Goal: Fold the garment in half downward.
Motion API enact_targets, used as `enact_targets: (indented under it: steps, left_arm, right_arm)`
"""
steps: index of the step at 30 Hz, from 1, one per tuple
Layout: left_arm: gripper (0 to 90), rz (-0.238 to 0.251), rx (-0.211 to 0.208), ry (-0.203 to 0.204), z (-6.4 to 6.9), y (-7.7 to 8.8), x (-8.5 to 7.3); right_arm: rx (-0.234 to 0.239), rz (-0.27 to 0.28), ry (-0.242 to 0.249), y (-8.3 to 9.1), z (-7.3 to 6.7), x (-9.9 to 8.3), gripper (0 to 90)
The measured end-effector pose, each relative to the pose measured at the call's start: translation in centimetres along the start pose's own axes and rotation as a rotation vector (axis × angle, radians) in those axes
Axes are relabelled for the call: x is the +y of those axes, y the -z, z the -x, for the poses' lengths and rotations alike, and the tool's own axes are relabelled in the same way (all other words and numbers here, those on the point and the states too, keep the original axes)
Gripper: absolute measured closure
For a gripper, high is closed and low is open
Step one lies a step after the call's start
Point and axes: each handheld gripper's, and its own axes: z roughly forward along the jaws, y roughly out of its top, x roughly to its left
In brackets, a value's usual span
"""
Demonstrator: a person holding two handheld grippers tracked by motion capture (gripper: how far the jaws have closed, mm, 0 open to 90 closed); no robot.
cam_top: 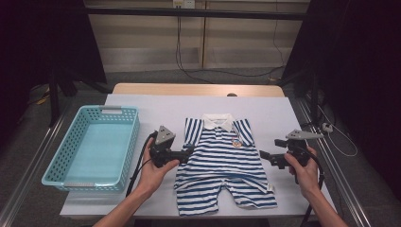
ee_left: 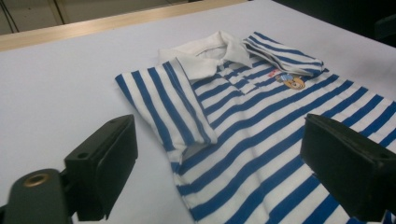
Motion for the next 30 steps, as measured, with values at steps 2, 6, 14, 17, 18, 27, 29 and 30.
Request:
enact_targets:
  steps: [2, 6, 14, 17, 18, 27, 29, 30]
  left_arm:
    - [10.5, 0.009, 0.005, 0.0, -0.3, -0.3, 0.4]
    - [10.3, 0.007, 0.002, 0.014, -1.4, -1.0, 1.1]
    - [7.5, -0.007, -0.023, 0.036, -2.7, -2.4, 2.1]
    - [5.1, -0.008, -0.016, 0.035, -3.0, -2.9, 2.4]
    - [4.9, -0.007, -0.005, 0.038, -3.0, -3.1, 2.6]
    - [8.3, 0.017, 0.034, 0.053, -4.7, -5.0, 3.7]
    - [9.4, -0.008, 0.024, 0.033, -5.4, -5.4, 3.8]
    - [9.4, 0.034, 0.025, 0.064, -5.4, -5.8, 3.8]
  right_arm:
    - [0.013, 0.016, -0.002, -0.4, 0.3, 0.4, 10.5]
    - [0.004, 0.021, 0.013, -1.2, 0.4, 1.4, 10.5]
    - [0.007, 0.018, 0.009, -3.4, 0.7, 3.8, 7.3]
    - [0.008, 0.017, 0.001, -4.1, 1.2, 4.8, 6.3]
    - [0.006, 0.024, -0.006, -4.3, 1.3, 5.1, 5.5]
    - [-0.049, -0.049, 0.006, -7.5, 2.9, 6.7, 7.6]
    - [-0.035, -0.054, 0.006, -8.0, 3.3, 7.0, 5.6]
    - [-0.032, -0.06, -0.004, -8.3, 3.4, 7.1, 8.8]
